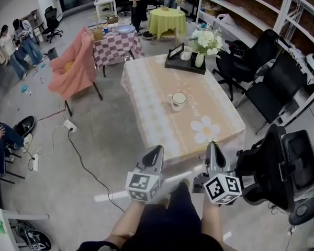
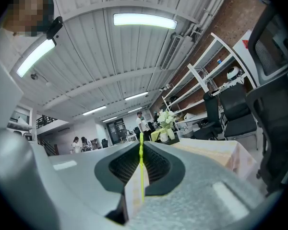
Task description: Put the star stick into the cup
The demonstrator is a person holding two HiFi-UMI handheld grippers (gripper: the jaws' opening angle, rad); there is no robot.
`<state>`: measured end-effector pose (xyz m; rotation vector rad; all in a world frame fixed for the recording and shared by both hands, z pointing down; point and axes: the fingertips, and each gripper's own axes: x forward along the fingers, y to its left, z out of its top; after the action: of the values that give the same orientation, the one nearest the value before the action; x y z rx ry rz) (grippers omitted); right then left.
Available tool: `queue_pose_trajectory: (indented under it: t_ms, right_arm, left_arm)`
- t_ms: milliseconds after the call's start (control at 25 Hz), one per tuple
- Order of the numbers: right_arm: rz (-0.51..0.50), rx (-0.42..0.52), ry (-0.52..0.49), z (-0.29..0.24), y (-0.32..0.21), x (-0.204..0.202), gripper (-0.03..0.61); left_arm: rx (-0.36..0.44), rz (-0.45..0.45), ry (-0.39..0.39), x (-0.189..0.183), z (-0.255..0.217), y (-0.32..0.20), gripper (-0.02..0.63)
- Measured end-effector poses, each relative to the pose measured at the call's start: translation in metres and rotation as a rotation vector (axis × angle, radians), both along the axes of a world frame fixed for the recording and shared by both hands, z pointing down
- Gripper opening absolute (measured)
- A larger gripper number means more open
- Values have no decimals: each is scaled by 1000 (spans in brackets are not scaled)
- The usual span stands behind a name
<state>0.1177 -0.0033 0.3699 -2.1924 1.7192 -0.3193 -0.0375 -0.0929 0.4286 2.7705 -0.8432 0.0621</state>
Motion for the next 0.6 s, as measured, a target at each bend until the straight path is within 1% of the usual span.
queue_pose_trajectory:
  t_ms: [200, 400, 600]
  right_arm:
    - [-19, -17, -11, 8, -11, 3, 18]
    - [-48, -23, -11, 9, -30, 10, 18]
    - [-84, -32, 12, 8, -47, 20, 18]
  left_arm:
    - [-9, -10, -6, 3, 5, -6, 15]
    - [-13, -40, -3, 7, 6, -20, 15]
    - [-27, -77, -3, 17, 10, -33, 15]
